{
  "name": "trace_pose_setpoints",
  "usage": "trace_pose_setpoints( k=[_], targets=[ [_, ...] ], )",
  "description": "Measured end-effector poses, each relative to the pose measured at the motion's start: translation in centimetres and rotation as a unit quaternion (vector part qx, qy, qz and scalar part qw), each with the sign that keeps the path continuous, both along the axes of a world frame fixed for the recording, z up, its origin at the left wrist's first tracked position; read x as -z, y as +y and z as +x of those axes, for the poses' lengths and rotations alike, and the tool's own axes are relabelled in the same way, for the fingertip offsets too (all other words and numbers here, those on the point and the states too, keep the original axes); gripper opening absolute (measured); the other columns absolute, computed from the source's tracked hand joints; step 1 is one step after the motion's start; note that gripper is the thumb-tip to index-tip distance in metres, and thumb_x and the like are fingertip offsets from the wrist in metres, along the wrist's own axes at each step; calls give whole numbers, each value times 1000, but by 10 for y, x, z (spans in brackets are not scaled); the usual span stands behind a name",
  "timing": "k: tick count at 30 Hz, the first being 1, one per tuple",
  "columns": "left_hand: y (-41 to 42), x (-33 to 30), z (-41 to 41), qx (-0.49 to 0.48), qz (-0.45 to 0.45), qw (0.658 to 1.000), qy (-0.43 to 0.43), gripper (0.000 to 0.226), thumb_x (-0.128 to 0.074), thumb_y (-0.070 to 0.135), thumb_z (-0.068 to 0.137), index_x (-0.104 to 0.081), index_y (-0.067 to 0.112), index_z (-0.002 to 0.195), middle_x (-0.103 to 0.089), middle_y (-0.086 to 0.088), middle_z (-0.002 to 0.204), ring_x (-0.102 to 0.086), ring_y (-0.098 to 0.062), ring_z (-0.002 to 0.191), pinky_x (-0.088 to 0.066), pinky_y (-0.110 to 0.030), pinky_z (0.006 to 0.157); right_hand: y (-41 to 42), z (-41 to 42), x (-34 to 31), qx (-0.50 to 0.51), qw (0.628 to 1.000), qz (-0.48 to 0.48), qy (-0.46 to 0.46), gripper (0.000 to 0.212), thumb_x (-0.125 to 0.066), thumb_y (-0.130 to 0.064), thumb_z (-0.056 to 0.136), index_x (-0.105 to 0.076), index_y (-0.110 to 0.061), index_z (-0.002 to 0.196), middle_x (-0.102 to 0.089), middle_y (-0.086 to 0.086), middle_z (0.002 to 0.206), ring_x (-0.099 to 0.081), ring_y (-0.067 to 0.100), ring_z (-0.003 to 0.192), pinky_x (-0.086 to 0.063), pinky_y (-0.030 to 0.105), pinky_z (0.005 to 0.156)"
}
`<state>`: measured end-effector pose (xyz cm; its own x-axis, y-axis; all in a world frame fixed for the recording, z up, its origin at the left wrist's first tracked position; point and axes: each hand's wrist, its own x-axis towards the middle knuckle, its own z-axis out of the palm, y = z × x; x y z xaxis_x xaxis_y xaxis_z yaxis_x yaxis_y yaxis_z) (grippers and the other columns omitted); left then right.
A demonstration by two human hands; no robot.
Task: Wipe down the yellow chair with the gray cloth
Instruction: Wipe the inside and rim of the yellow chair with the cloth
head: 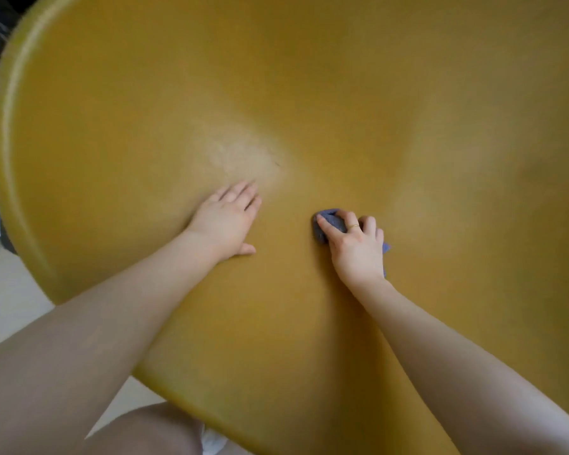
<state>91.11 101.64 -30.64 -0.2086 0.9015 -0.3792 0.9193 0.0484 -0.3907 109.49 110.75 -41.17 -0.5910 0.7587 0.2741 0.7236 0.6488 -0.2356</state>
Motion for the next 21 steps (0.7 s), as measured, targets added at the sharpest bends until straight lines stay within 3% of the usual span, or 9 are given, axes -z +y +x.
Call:
trace_pose_setpoints(
  k=[3,7,9,12,17,19,21],
  targets=[
    [20,-11,-32,-82,35,992,92,121,-56,71,71,6,2,148,18,-16,155,12,-28,144,2,-38,117,45,-34,-12,87,995,26,49,51,-45,2,84,-56,-26,126,-48,15,132,-42,41,101,-31,46,85],
    [26,-8,-57,-127,58,984,109,144,-53,86,53,13,-4,145,21,-21,153,13,-30,144,4,-40,116,71,-107,-31,212,960,-2,185,46,-43,-3,81,-62,-21,119,-53,17,127,-48,41,93,-37,42,78],
    [25,-4,-61,-121,74,986,86,145,-56,84,52,14,-4,144,20,-19,154,12,-27,145,3,-38,117,49,-147,-32,149,964,10,221,44,-42,-6,79,-66,-17,113,-59,19,119,-52,41,82,-43,40,71],
    [23,-5,-64,-116,94,987,58,145,-60,80,52,13,-2,145,21,-16,154,11,-24,145,2,-35,117,5,-176,-27,28,968,20,248,48,-34,-13,77,-68,-14,110,-62,19,113,-53,41,78,-47,41,73],
    [21,-13,-67,-103,86,990,47,138,-61,77,59,14,0,146,22,-13,154,13,-24,145,2,-34,117,14,-153,-25,-143,972,65,175,40,-41,-16,82,-67,-19,112,-63,16,111,-52,35,75,-52,40,66],
    [20,-21,-74,-81,77,992,52,132,-60,74,63,13,2,147,21,-10,155,12,-23,145,2,-34,117,46,-148,-37,-141,972,131,135,38,-43,-17,81,-68,-22,110,-64,15,109,-54,33,71,-51,38,62],
    [15,-29,-82,-65,71,992,76,127,-57,75,66,11,5,148,21,-10,155,13,-24,145,3,-36,117,81,-149,-55,-72,970,177,148,37,-43,-15,81,-69,-23,107,-64,16,107,-55,36,72,-48,38,64]
  ],
)
